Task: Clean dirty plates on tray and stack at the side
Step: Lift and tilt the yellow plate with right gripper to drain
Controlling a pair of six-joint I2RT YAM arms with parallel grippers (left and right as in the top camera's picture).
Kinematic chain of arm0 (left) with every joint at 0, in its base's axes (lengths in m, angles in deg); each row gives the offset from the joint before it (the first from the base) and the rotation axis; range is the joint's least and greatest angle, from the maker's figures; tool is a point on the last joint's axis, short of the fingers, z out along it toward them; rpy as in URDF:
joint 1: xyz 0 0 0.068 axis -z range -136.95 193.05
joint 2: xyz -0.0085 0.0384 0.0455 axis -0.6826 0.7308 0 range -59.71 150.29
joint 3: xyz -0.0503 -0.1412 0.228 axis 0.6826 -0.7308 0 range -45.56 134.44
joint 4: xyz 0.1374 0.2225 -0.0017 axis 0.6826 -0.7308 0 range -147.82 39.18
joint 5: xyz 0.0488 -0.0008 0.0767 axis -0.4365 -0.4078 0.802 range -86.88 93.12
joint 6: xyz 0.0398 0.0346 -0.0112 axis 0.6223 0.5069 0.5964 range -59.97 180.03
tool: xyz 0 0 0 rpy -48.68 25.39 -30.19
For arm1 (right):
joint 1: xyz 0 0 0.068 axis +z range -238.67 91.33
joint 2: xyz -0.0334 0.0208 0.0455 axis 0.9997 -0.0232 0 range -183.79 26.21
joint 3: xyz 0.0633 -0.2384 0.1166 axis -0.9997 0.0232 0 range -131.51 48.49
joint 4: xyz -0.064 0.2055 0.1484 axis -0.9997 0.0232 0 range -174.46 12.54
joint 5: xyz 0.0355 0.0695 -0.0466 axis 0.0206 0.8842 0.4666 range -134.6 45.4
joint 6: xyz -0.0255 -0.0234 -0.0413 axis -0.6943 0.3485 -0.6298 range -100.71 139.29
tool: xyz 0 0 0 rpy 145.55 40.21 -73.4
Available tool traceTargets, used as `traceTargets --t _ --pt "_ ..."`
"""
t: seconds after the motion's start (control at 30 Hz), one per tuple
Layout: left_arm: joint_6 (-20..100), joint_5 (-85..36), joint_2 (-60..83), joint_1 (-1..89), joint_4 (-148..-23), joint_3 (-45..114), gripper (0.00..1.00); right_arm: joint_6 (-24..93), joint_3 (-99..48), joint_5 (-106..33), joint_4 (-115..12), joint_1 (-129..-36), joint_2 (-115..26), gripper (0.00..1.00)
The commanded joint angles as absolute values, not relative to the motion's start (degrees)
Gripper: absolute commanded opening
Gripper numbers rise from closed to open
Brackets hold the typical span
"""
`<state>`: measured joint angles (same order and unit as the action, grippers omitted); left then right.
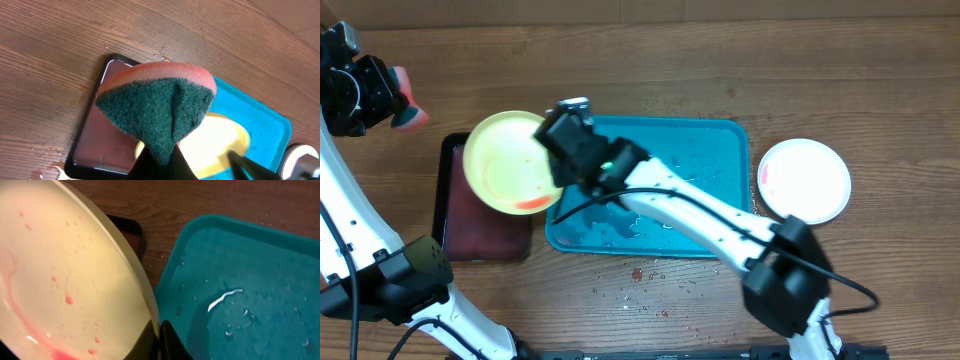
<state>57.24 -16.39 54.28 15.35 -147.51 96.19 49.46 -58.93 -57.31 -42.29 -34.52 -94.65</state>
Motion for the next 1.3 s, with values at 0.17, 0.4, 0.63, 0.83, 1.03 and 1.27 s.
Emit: traceTargets --t 0.17,0.4,0.63,0.83,1.03,1.27 --pt "57.24 -17.72 52.23 15.43 -147.64 97.43 0.04 32.15 -62.25 -71.69 -52.21 -29.12 -99.89 0.04" --pt "57.29 -17.17 52.23 15.43 -147.64 97.43 0.04 19.25 -62.21 -77.99 -61.28 -24.86 -102.76 0.04" --pt "57.27 -16.83 52.23 15.43 -147.64 97.43 0.04 7.95 -62.21 -80.15 -67.25 -23.57 -104.88 0.04" --pt "57.27 -16.83 52.23 15.41 -147.64 97.43 0.04 -2.21 -62.21 -80.17 -73.74 -23.57 -104.92 0.04" --pt "57.29 -16.83 52.23 15.41 -147.64 97.41 0.04 -5.07 -62.21 -82.56 -79.75 -23.48 -104.92 0.04" --pt "57.29 -16.83 52.23 15.43 -147.64 97.43 0.04 -9.75 -62.21 -83.65 -83.23 -23.48 -104.92 0.04"
